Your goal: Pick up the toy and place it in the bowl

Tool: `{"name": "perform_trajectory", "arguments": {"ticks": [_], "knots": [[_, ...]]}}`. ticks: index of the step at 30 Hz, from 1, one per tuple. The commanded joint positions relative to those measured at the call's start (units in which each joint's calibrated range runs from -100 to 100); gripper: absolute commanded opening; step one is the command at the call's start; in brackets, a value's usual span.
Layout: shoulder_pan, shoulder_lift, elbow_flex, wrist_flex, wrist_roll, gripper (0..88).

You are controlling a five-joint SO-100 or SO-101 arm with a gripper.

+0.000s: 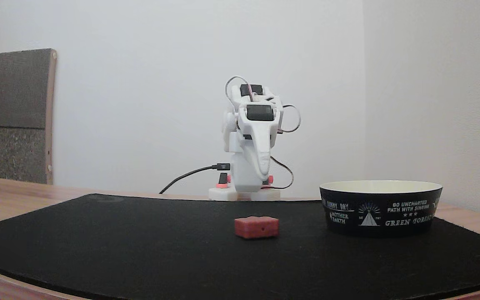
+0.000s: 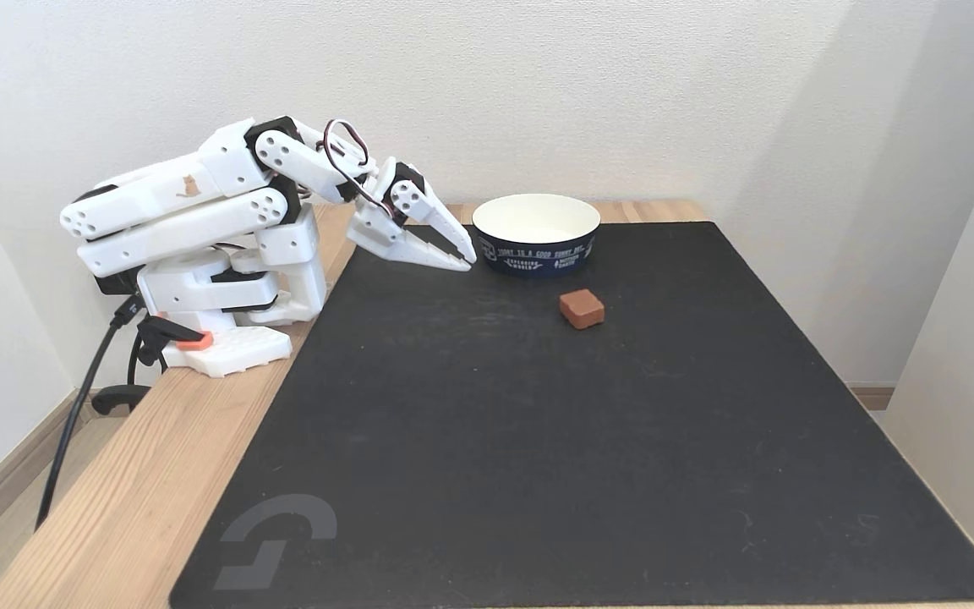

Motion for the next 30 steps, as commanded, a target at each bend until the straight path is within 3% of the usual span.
{"name": "perform_trajectory", "arguments": {"ticks": [1, 7, 10, 11, 14, 24, 29, 30], "knots": [[-0.5, -0.6, 0.7, 0.4, 0.1, 2.1], [-0.5, -0.6, 0.7, 0.4, 0.2, 3.3], [-0.5, -0.6, 0.7, 0.4, 0.2, 15.3], [-0.5, -0.6, 0.7, 0.4, 0.1, 25.4], [-0.5, -0.4, 0.7, 0.0, -0.1, 33.5], [7.2, 6.9, -6.4, -0.7, 0.2, 34.4], [7.1, 33.4, -28.2, -0.7, 0.3, 34.4], [7.2, 45.4, -37.6, -0.4, 2.1, 34.4]]}}
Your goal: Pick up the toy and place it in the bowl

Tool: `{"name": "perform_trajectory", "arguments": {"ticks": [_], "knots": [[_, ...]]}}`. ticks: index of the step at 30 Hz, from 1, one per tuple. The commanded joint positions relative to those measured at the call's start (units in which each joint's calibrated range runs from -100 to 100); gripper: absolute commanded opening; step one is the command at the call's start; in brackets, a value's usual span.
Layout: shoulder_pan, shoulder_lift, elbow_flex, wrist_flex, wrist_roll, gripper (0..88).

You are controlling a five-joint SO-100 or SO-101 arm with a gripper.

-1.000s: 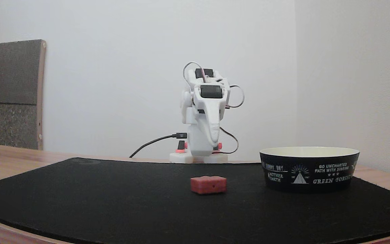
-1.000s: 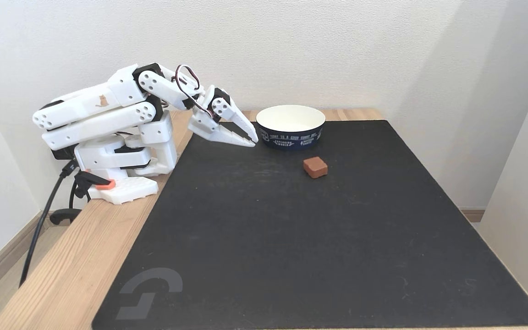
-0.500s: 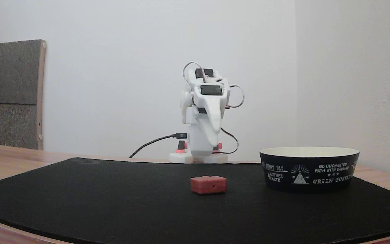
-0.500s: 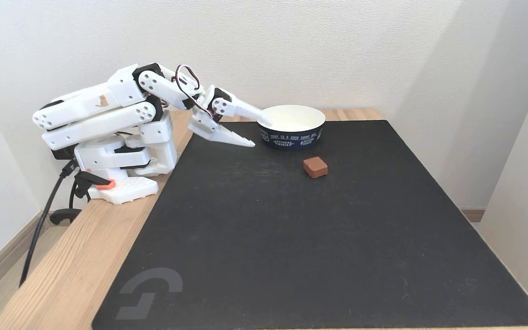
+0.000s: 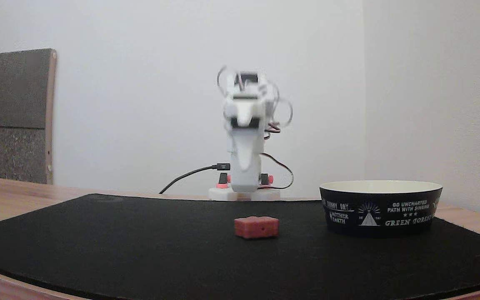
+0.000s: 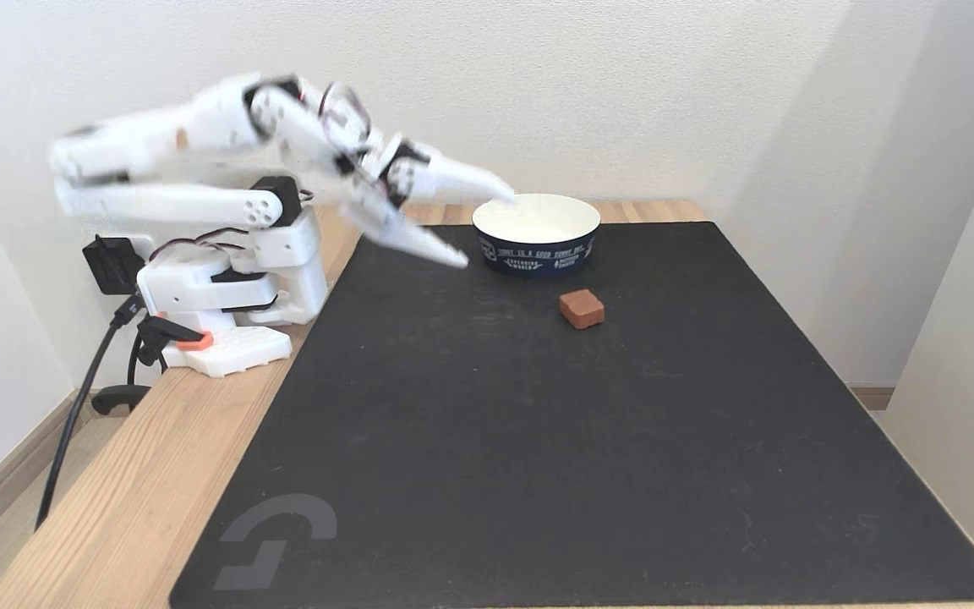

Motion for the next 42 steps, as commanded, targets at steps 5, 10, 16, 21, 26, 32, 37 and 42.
{"name": "perform_trajectory", "arguments": {"ticks": [5, 10, 16, 21, 26, 32, 37, 42], "knots": [[4.2, 52.3, -45.8, 10.0, 8.8, 33.9], [7.5, 70.9, -69.9, 15.8, 12.5, 33.9], [6.8, 86.7, -83.9, 17.0, 12.8, 33.9], [5.3, 96.7, -87.1, 16.3, 12.8, 33.9], [1.6, 101.2, -86.9, 16.3, 12.8, 33.9], [0.5, 102.4, -87.1, 16.2, 12.8, 33.9], [0.4, 103.2, -87.2, 16.1, 12.8, 33.9], [0.4, 103.1, -87.1, 14.1, 12.8, 21.3]]}}
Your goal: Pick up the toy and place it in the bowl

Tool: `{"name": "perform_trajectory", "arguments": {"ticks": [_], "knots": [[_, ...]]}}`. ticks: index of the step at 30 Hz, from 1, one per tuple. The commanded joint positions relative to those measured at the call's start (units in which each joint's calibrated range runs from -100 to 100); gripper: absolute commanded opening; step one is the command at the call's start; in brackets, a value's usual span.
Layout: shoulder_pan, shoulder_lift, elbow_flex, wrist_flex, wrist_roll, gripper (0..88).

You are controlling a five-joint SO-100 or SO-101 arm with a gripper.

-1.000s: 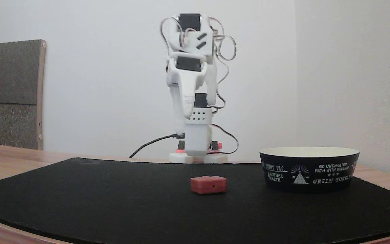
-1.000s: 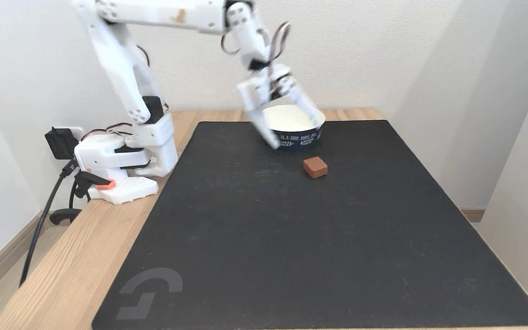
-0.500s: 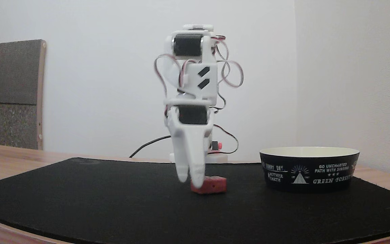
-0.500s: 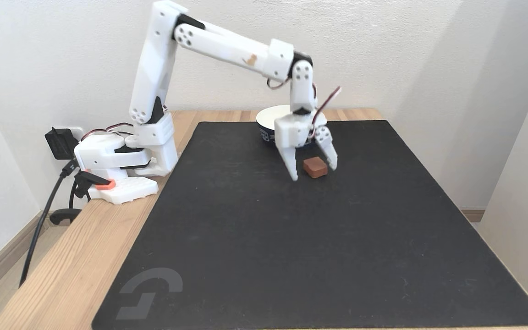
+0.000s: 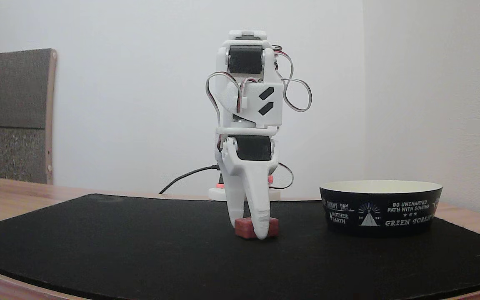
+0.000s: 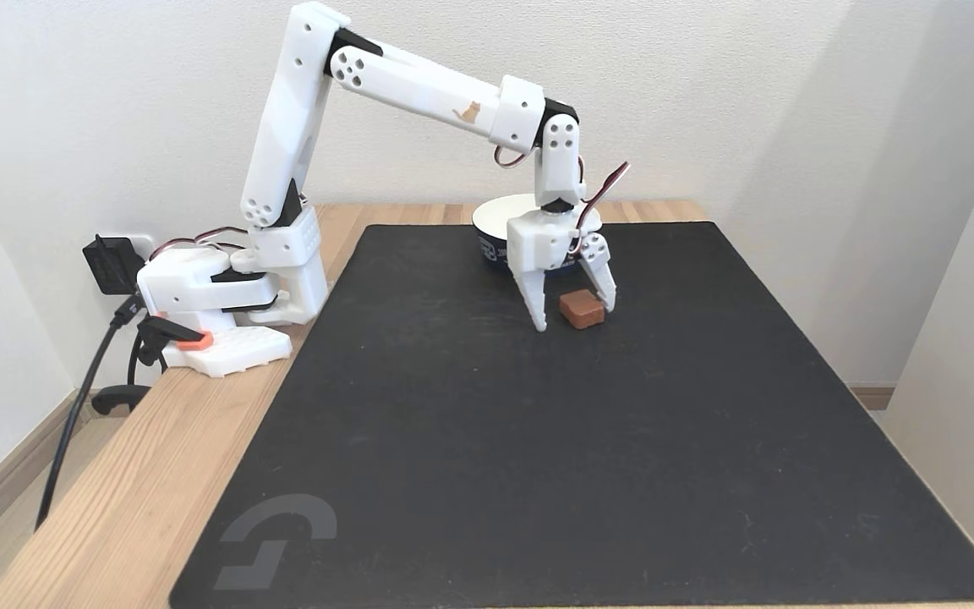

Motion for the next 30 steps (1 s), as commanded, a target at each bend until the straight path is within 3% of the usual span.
{"name": "perform_trajectory", "arguments": {"ticks": [1, 5, 13, 18, 25, 30], "knots": [[-0.5, 0.3, -0.7, -3.0, 0.2, 17.5], [-0.5, 0.0, -0.9, -4.5, 0.1, 6.1], [-0.6, -3.1, -1.4, -5.5, -0.4, 5.1], [-2.5, -16.7, -1.0, -4.4, -3.6, 5.1], [-17.4, -35.4, 12.1, -6.9, -7.4, 5.1], [-24.7, -36.4, 29.5, -22.1, -7.8, 6.2]]}}
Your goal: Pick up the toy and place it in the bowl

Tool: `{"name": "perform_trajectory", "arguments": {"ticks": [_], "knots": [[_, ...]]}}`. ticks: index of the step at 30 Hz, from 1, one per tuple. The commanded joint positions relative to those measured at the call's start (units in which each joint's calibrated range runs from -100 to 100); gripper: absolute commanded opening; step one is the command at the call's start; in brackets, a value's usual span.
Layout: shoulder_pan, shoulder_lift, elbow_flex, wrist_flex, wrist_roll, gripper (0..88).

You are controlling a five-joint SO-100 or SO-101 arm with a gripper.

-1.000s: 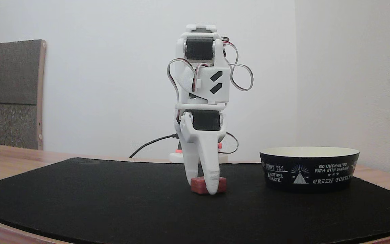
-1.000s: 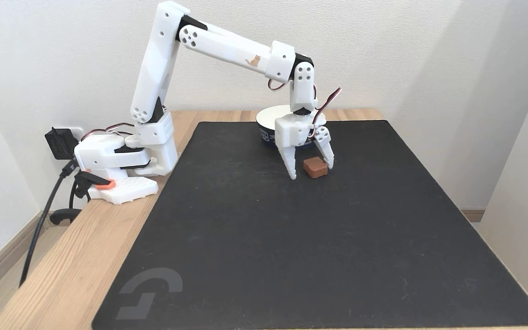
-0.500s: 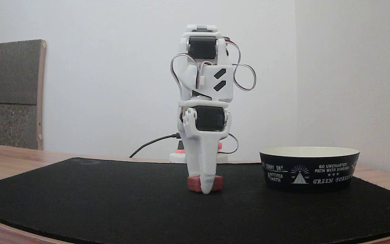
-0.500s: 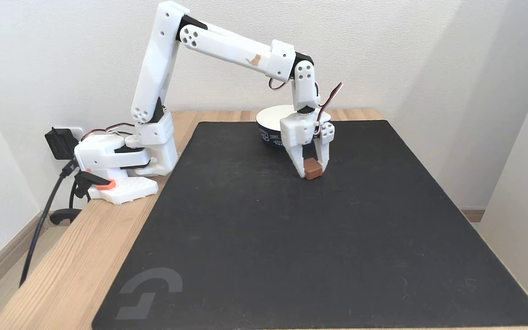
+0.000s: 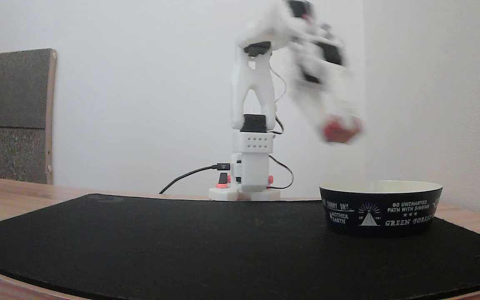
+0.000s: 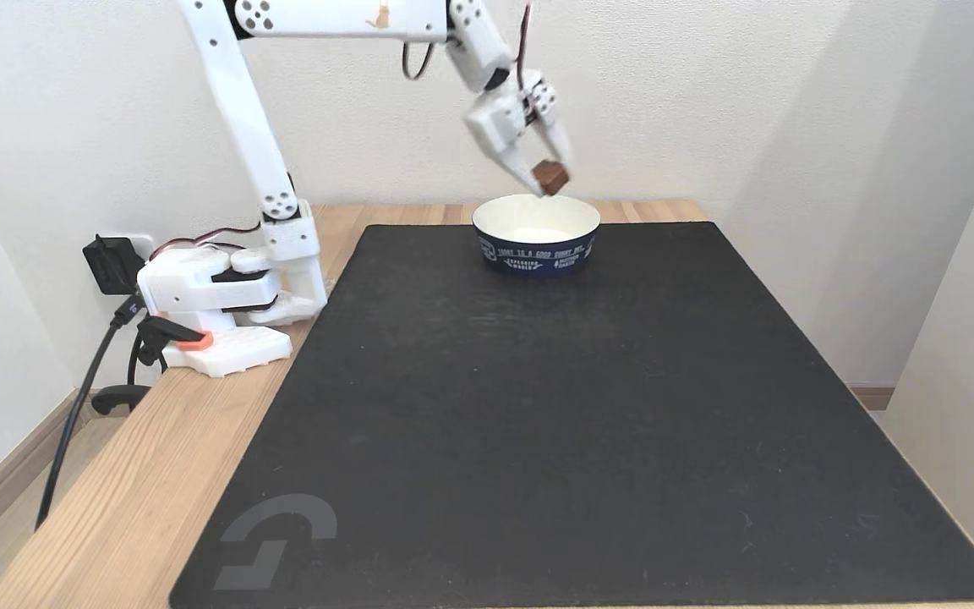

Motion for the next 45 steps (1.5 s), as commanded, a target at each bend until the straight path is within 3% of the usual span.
{"name": "perform_trajectory", "arguments": {"ticks": [1, 6, 10, 13, 15, 16, 17, 19, 22, 27, 32, 36, 45], "knots": [[-4.5, -3.1, 13.3, -13.2, -0.4, 7.3], [-5.4, -3.4, 20.8, -19.6, -0.4, 32.2], [-3.2, -4.2, 19.3, -19.5, -0.1, 33.8], [2.2, -11.1, 19.5, -19.3, 0.0, 33.3], [5.8, -16.0, 20.4, -18.8, -0.3, 28.4], [7.9, -18.7, 21.7, -18.3, -0.3, 23.4], [11.5, -25.1, 25.5, -17.3, -0.4, 11.6], [14.3, -32.2, 32.4, -16.8, -0.4, 1.0], [15.9, -46.0, 49.3, -17.2, -1.4, 5.3], [15.6, -67.8, 68.9, -17.5, -9.3, 5.9], [15.5, -85.4, 85.5, -16.7, -9.2, 5.9], [15.0, -93.2, 87.1, -7.2, -9.2, 5.9], [13.4, -91.8, 87.1, -7.1, -9.5, 5.9]]}}
